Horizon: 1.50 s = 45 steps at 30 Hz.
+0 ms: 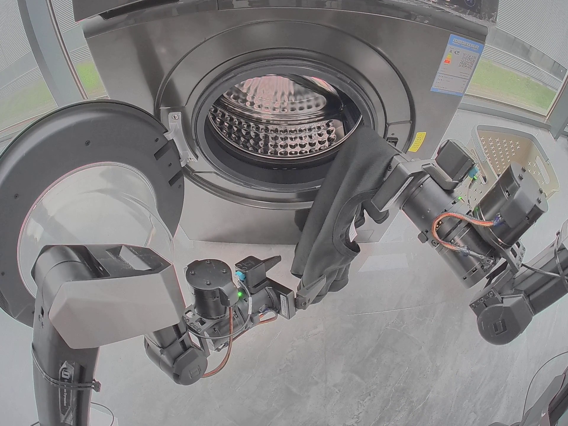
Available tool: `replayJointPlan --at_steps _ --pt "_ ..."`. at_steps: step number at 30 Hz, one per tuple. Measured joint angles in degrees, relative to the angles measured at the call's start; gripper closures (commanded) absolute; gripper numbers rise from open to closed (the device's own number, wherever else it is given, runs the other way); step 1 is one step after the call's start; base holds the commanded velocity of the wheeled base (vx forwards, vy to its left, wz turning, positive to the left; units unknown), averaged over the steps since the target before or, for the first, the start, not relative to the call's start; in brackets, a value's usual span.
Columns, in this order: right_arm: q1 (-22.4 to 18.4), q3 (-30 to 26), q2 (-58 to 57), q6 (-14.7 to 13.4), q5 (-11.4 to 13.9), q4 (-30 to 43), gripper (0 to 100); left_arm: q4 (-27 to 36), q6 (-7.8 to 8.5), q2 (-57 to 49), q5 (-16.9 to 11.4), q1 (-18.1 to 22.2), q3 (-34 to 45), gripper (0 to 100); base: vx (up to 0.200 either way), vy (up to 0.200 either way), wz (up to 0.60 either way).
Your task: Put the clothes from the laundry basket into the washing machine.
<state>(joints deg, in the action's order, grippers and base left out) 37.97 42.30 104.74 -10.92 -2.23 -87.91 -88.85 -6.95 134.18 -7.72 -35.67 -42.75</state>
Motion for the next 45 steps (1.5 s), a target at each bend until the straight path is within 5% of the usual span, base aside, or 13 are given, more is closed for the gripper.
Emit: replayJointPlan --at_steps 12,32,33,45 --pt "-0.3 2.2 1.9 0.0 -2.3 -0.2 100 0.1 -0.11 -2.2 -0.5 -6.1 3.2 0 0.000 0.000 0.00" --pt "0.2 2.3 2.4 0.0 -2.3 -0.2 100 0.2 1.34 5.9 3.2 -4.2 -11.8 0 0.000 0.000 0.00" --pt "0.2 2.3 2.4 0.0 -2.4 -0.2 100 0.2 1.32 6.2 3.4 -4.2 -12.4 100 0.000 0.000 0.00" --pt "0.2 2.2 2.4 0.1 -2.3 -0.3 100 0.1 1.07 7.2 5.4 -4.0 -14.9 100 0.000 0.000 0.00"
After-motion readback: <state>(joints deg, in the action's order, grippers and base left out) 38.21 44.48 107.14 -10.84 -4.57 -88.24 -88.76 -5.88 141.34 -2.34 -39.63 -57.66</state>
